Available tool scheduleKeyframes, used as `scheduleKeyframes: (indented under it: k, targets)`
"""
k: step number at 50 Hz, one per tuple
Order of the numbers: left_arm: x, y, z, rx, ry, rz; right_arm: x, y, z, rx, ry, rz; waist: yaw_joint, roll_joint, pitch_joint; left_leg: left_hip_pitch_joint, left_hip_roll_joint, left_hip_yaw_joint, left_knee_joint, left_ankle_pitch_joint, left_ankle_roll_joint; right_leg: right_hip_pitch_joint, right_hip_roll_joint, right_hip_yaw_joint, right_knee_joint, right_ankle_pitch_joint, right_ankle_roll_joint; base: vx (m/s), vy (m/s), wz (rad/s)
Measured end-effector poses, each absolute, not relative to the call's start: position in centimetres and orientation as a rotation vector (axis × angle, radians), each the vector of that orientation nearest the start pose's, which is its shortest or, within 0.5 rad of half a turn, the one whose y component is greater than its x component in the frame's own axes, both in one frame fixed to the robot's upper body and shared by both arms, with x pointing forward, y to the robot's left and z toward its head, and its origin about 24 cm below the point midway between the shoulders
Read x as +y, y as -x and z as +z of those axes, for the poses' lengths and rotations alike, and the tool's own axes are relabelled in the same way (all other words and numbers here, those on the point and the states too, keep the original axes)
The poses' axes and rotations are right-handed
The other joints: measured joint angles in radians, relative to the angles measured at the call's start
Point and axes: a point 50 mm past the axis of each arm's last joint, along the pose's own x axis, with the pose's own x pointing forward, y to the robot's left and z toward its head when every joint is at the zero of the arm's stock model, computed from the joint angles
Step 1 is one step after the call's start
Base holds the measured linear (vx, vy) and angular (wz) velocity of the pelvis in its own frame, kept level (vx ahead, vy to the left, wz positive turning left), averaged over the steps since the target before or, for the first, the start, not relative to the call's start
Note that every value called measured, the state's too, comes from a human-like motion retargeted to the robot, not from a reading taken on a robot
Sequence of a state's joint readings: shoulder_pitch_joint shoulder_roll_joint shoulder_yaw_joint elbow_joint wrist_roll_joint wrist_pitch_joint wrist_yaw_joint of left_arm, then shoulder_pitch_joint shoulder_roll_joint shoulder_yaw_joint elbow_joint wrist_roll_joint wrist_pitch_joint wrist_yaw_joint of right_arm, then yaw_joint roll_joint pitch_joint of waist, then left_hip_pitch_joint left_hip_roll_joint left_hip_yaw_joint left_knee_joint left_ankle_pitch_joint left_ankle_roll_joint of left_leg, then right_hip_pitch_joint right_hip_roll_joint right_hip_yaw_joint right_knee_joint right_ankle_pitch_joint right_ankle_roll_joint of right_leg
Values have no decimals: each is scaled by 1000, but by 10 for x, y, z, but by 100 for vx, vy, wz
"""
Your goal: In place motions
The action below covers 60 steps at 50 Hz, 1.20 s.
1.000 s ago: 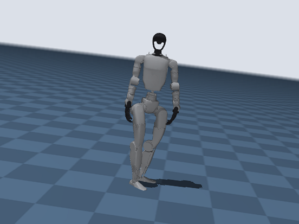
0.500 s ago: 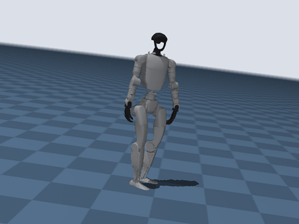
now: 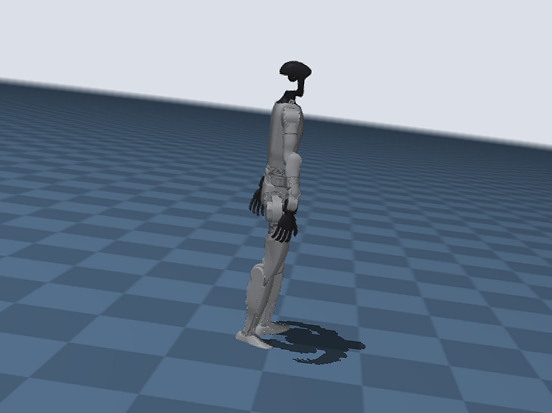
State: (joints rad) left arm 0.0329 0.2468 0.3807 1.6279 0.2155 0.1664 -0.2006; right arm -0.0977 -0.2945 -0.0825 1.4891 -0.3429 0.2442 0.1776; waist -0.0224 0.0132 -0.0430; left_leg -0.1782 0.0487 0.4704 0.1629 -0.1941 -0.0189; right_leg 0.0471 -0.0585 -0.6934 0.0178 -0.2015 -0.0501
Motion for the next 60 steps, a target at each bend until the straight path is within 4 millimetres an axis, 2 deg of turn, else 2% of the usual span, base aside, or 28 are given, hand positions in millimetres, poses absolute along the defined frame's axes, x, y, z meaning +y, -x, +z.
scheduleKeyframes:
  k: [5,10,13,15,18,23,25,27,28,30,32,33,35,37,38,40,43,46,49,52,55,58,60]
  targets:
    - [218,83,-161,1903,296,303,-248,-80,-161,1525,251,57,12,-8,-9,-19,15,-5,-8,29,-9,12,-21,-38,0,-15,16,7,13,72]
    - [187,110,-159,1932,445,340,-222,-97,-164,1431,198,134,32,-7,-21,3,36,90,-50,75,-29,26,-33,-71,2,-23,36,12,15,47]
    - [168,117,-159,1935,521,344,-209,-95,-167,1422,200,205,36,9,-32,25,46,137,-77,125,-56,38,-26,-87,4,-28,50,22,24,39]
    - [158,120,-159,1937,550,340,-202,-89,-169,1431,219,257,45,18,-38,36,41,120,-89,119,-83,49,-21,-89,8,-32,60,22,21,18]
    - [152,118,-160,1935,548,316,-198,-73,-173,1467,289,304,57,10,-51,40,15,86,-76,86,-77,64,-39,-87,17,-36,78,27,24,9]
    - [164,97,-166,1890,440,261,-205,-38,-177,1576,383,279,85,0,-69,58,-24,49,-63,29,-41,88,-77,-92,67,-45,106,27,22,16]
    - [170,83,-170,1854,396,243,-210,-23,-177,1630,392,253,93,6,-70,73,-32,36,-62,14,-31,99,-87,-88,103,-33,93,34,27,23]
    - [175,67,-173,1815,360,224,-216,-8,-176,1685,383,210,107,29,-67,95,-22,51,-71,7,-19,99,-97,-63,173,4,68,36,26,-50]
    - [177,58,-174,1797,344,215,-218,-1,-175,1710,373,185,169,45,-56,117,-20,111,-95,13,3,76,-108,17,239,30,45,35,27,-139]
    - [183,38,-176,1766,294,182,-222,11,-174,1750,325,123,184,78,-44,132,-3,107,-102,12,22,34,-137,72,395,95,2,30,27,22]
    - [191,16,-177,1730,236,140,-223,19,-173,1777,262,72,46,113,-47,125,35,-39,-68,-13,-6,10,-165,-4,549,124,-46,21,15,287]
    - [196,6,-176,1707,213,121,-223,21,-172,1789,234,58,13,121,-43,124,48,-66,-57,-21,-12,-22,-193,9,636,124,-49,25,9,194]
    - [207,-15,-175,1664,162,87,-218,25,-172,1810,175,49,-14,107,-36,123,33,-79,-62,-20,-1,-149,-204,153,779,117,-3,28,3,99]
    - [215,-31,-173,1626,113,56,-211,28,-173,1821,132,59,-62,100,-29,123,27,-133,-68,-20,1,-258,-109,313,815,105,77,21,-8,124]
    - [219,-37,-172,1608,96,46,-208,28,-174,1818,122,71,-82,100,-23,128,28,-152,-72,-21,1,-291,-68,351,804,97,97,24,-10,116]
    - [224,-48,-170,1574,82,38,-202,24,-175,1798,121,111,-114,93,-11,138,28,-175,-79,-26,1,-338,-35,367,746,90,105,20,-13,88]
    - [227,-53,-169,1551,91,45,-197,18,-177,1761,162,173,-150,77,-8,151,16,-188,-85,-40,0,-369,-43,322,589,109,67,27,-16,54]
    - [225,-49,-170,1566,101,49,-194,11,-179,1722,215,228,-178,42,-3,182,-22,-201,-94,-63,2,-401,-32,367,367,165,43,35,-20,57]
    - [218,-37,-172,1604,107,49,-196,5,-179,1706,253,254,-193,21,18,228,-43,-219,-94,-91,2,-419,-7,472,234,206,56,41,-22,55]
    - [210,-17,-174,1660,128,50,-200,3,-178,1707,278,254,-186,24,26,264,-36,-221,-79,-122,-1,-408,13,527,210,232,28,39,-21,15]
    - [202,10,-175,1728,155,58,-204,8,-177,1733,264,235,-199,30,9,276,-23,-248,-35,-120,-6,-387,13,472,253,192,-1,49,-25,45]
    - [194,32,-175,1774,169,86,-204,9,-177,1753,204,195,-207,29,17,255,5,-283,86,-18,-15,-358,9,481,287,129,7,45,-31,79]
    - [193,39,-175,1783,178,122,-203,6,-177,1742,170,170,-208,-5,24,207,5,-279,224,91,-4,-309,-30,451,268,102,5,30,-27,110]
